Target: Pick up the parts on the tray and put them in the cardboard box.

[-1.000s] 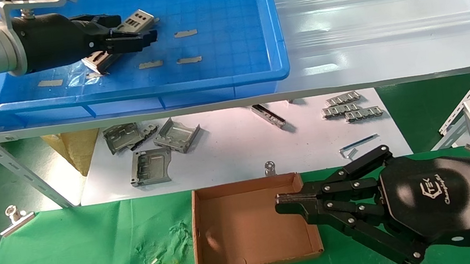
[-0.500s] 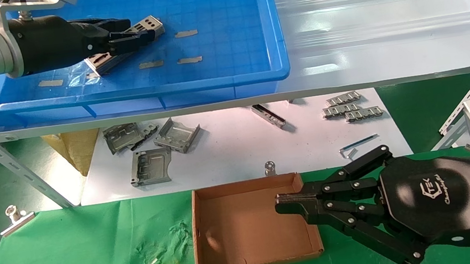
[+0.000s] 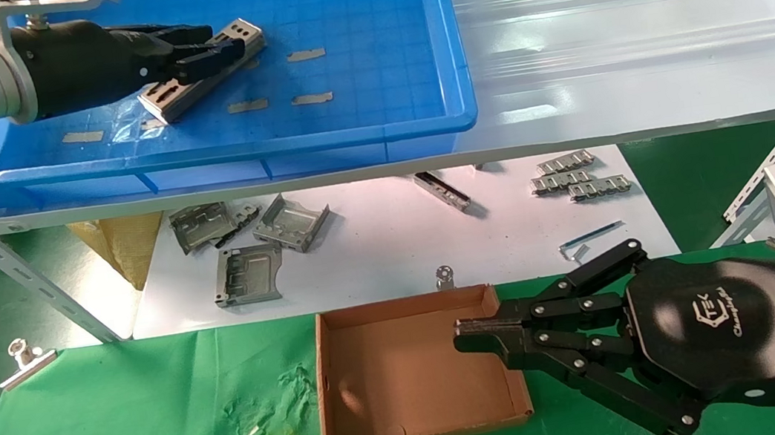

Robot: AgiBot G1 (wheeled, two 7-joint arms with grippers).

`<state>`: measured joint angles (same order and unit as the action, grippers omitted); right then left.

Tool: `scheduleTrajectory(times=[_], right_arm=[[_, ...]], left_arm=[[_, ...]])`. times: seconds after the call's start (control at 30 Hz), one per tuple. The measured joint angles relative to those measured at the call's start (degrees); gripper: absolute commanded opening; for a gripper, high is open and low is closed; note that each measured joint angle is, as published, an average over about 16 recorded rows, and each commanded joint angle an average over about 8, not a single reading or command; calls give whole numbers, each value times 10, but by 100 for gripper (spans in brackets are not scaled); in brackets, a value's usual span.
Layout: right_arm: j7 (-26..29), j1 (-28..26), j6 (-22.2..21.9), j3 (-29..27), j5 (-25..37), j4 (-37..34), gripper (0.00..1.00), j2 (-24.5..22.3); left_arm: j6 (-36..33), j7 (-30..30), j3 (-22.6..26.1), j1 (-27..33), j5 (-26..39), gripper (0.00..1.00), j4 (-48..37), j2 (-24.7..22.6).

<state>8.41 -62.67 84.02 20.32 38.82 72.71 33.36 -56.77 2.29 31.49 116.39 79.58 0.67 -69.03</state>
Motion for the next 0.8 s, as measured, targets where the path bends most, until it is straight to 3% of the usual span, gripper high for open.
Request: scheduleTrajectory(times=[0.8], right_arm=[[0, 0, 0, 0, 0, 0, 0, 0]], left_arm=[[-21, -19, -5, 10, -7, 0, -4, 10]])
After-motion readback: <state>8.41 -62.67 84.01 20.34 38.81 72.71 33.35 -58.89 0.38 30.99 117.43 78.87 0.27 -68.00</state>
